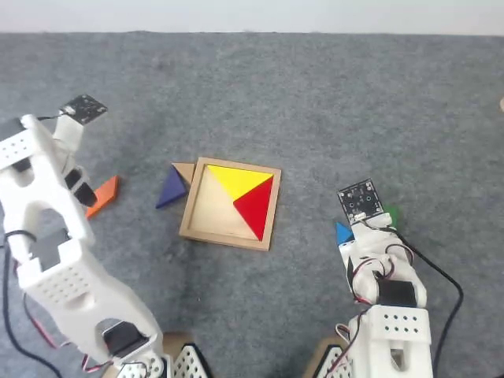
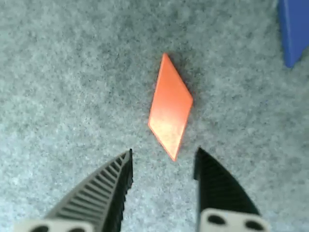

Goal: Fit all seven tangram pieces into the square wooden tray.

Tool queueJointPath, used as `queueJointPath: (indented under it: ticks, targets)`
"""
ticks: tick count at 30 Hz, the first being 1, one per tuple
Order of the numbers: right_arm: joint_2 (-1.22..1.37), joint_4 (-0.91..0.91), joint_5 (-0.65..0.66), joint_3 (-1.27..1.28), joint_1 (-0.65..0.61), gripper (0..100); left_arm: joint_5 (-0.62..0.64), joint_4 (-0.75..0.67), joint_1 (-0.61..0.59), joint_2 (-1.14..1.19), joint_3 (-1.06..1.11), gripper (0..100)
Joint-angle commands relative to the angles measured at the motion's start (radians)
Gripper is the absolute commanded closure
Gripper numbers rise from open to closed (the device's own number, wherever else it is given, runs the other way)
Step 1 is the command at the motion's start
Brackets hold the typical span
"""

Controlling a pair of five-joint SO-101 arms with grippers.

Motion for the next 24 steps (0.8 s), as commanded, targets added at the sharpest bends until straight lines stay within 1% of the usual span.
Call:
queueJointPath:
  ticks: [1,6,8,11,14,22,24]
  targets:
    - [-0.016,-0.015,0.012,-0.005,0.001,85.4,0.005,-0.017,0.000,-0.023,-0.039,75]
    - [-0.016,-0.013,0.012,-0.005,0.001,85.4,0.005,-0.147,0.028,0.014,-0.035,67]
    - [-0.016,-0.013,0.012,-0.005,0.001,85.4,-0.009,-0.175,0.054,0.063,-0.039,66]
    - [-0.016,-0.013,0.012,-0.005,0.004,85.4,-0.077,-0.135,0.072,0.110,-0.039,67]
    - [-0.016,-0.016,0.012,-0.005,0.004,85.4,-0.114,-0.095,0.075,0.124,-0.039,67]
    - [-0.016,-0.018,0.012,-0.005,0.005,85.4,-0.117,-0.167,0.063,0.144,-0.028,67]
    - [-0.016,-0.018,0.012,-0.005,0.005,85.4,-0.146,-0.181,0.064,0.175,-0.028,67]
